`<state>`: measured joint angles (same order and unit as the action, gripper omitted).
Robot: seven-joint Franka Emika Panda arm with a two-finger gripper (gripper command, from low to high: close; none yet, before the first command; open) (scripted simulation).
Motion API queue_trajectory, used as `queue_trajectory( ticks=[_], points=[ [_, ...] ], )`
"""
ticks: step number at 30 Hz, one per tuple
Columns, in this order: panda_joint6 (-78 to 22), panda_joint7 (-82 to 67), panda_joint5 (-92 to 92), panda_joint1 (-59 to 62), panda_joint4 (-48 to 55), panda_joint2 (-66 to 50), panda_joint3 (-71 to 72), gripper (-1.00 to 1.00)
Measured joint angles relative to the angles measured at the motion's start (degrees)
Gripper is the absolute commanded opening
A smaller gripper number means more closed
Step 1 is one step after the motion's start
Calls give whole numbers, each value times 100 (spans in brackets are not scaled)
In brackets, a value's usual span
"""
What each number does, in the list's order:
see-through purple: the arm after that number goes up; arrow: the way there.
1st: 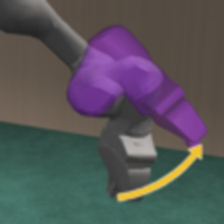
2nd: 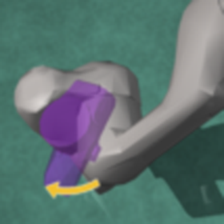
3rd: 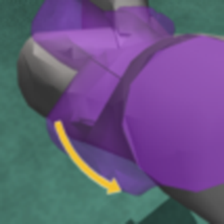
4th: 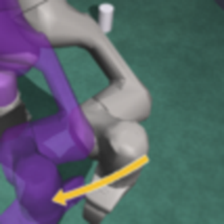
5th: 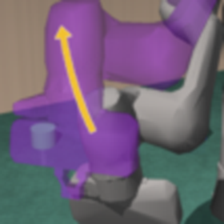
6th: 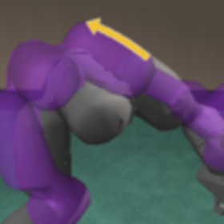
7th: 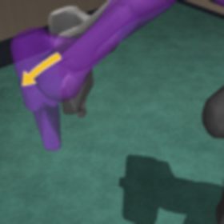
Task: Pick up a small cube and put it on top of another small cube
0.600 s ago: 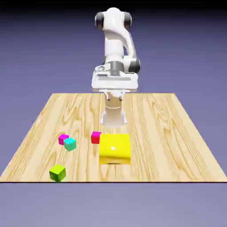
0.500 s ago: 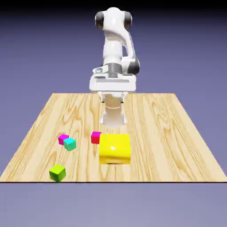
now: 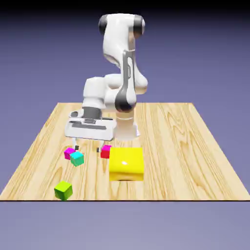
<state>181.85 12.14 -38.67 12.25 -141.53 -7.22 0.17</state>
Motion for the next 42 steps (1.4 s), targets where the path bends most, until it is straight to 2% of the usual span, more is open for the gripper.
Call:
queue_trajectory(
  ticks=[10,16,17,19,25,27,42],
  points=[
    [364,-1407,-1795,592,904,-1851,8,0],
    [1094,-1620,-1499,1800,1672,-3096,1212,0],
    [1119,-1627,-1489,1842,1699,-3139,1254,-100],
    [1116,-1625,-1486,1842,1699,-3139,1254,-100],
    [385,-1411,-1781,634,930,-1894,50,-100],
    [360,-1403,-1791,592,904,-1851,8,-100],
    [-2019,-5144,964,-278,-751,533,-2165,-100]
  ],
)
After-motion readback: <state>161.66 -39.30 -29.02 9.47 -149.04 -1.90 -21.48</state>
